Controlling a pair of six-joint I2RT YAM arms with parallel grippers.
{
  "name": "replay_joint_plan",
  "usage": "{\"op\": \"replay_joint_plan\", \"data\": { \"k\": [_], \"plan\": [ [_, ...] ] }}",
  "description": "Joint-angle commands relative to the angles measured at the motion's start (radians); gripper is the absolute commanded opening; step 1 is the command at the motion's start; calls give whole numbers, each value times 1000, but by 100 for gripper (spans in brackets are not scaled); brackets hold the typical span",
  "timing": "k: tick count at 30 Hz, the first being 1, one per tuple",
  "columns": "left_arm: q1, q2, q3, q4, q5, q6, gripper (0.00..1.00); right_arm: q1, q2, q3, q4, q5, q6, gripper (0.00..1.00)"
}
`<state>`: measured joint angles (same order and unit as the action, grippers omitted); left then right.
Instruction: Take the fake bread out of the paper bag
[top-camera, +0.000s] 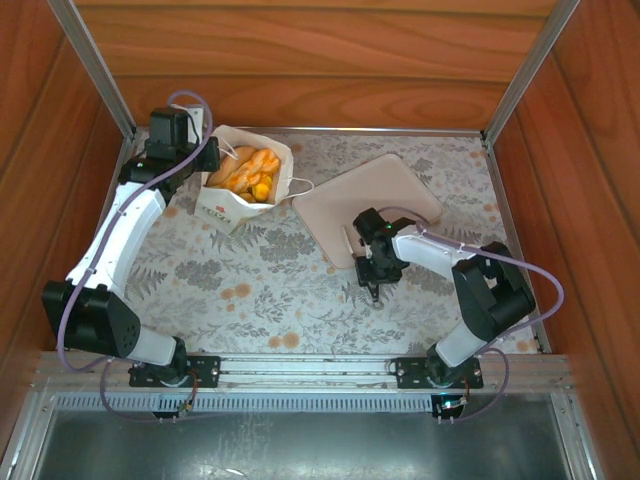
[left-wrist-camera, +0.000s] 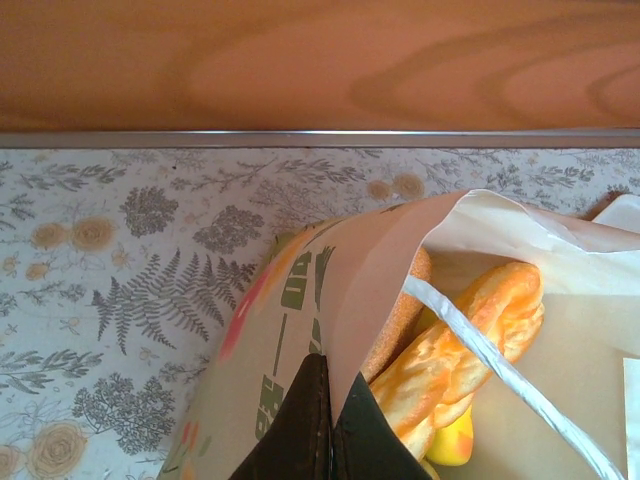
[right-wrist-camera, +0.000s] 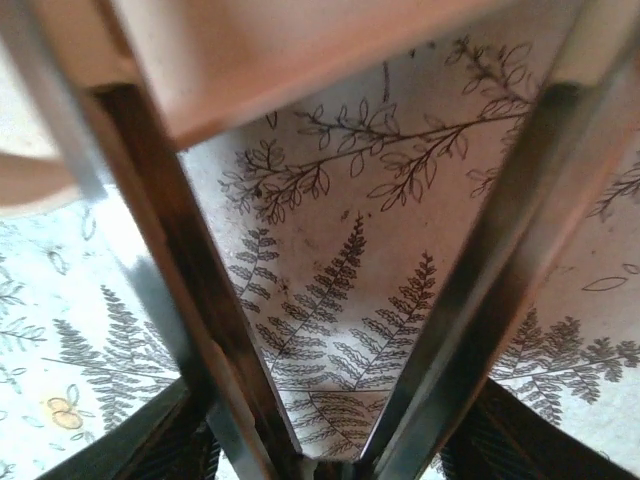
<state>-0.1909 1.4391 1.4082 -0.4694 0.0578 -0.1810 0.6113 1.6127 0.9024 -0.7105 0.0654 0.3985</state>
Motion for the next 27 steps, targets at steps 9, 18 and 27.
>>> {"op": "replay_joint_plan", "data": {
  "k": [9,18,27],
  "plan": [
    [9,-58,-7,80,25,-16,0,103,10,-59,66,196,200,78],
    [10,-65,-8,79,28,-17,0,108,-24,-197,231,208,293,89],
    [10,-75,-18,80,17,-23,0,108,19,-239,321,173,283,84]
  ]
}}
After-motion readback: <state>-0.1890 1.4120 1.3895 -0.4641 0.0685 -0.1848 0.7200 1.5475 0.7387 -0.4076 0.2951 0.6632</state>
